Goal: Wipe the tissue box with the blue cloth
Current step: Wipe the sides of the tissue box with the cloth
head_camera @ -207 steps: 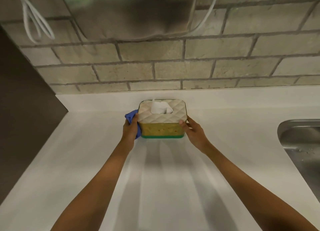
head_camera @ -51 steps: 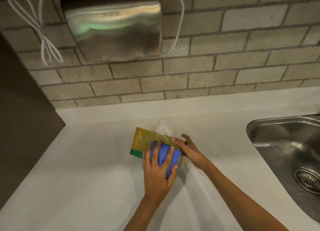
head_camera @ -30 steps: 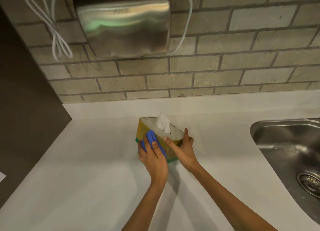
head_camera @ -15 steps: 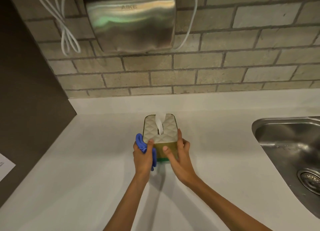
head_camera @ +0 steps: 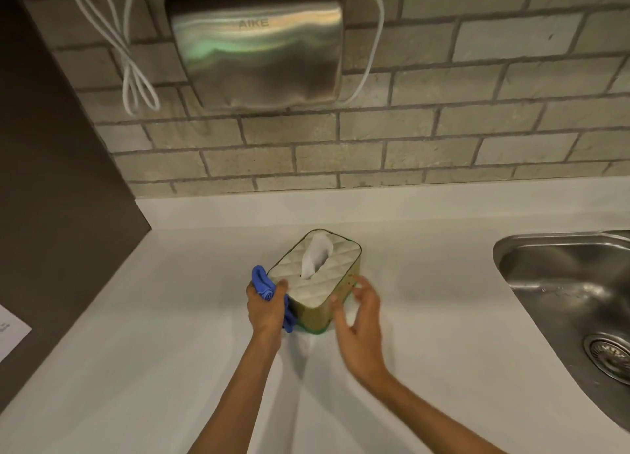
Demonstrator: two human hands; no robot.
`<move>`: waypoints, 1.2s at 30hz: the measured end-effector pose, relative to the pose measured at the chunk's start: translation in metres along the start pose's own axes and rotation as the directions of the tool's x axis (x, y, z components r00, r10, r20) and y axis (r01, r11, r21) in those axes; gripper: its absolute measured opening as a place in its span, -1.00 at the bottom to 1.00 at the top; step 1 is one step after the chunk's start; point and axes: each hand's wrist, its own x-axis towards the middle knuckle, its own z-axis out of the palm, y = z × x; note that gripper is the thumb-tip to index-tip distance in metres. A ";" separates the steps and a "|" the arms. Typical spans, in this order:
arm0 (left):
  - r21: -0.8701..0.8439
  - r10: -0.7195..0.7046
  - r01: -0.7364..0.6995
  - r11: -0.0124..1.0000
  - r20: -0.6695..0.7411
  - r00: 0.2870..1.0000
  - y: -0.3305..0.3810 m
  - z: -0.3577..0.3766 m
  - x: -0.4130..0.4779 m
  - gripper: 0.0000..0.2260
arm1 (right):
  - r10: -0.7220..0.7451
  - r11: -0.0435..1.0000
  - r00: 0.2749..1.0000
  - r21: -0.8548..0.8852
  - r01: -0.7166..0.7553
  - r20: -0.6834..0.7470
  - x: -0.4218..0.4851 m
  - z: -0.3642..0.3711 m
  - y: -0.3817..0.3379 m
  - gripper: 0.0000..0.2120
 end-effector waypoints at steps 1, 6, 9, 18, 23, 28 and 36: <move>0.005 0.001 -0.001 1.000 0.007 1.000 0.000 -0.001 0.002 -0.61 | 0.013 1.000 0.996 -0.005 -0.013 -0.087 0.020 -0.007 0.002 -0.59; -0.024 -0.001 0.002 1.000 0.044 0.999 0.001 -0.005 0.004 -0.64 | 0.347 0.938 0.937 -0.020 -0.347 0.045 0.111 -0.036 0.021 -0.55; -0.065 -0.002 0.004 0.998 0.040 0.999 -0.004 -0.012 -0.002 -0.60 | 0.409 0.910 0.882 -0.039 -0.412 0.235 0.133 -0.039 0.037 -0.45; -0.111 0.000 0.010 0.994 0.091 0.996 -0.025 0.000 -0.037 -0.55 | 0.381 0.883 0.821 0.096 -0.459 0.425 0.130 -0.026 0.051 -0.51; -0.056 0.011 -0.003 0.998 0.137 0.990 -0.020 0.002 -0.035 -0.49 | 0.351 0.908 0.848 0.080 -0.412 0.398 0.112 -0.040 0.047 -0.67; 0.011 0.001 -0.003 1.000 0.191 0.982 -0.005 -0.002 -0.023 -0.68 | 0.297 0.941 0.884 0.046 -0.335 0.362 0.094 -0.055 0.035 -0.71; 0.192 -0.171 0.129 0.973 0.219 0.961 0.032 -0.016 0.001 -0.78 | 0.383 0.911 0.861 -0.293 -0.291 0.335 0.079 -0.074 0.006 -0.11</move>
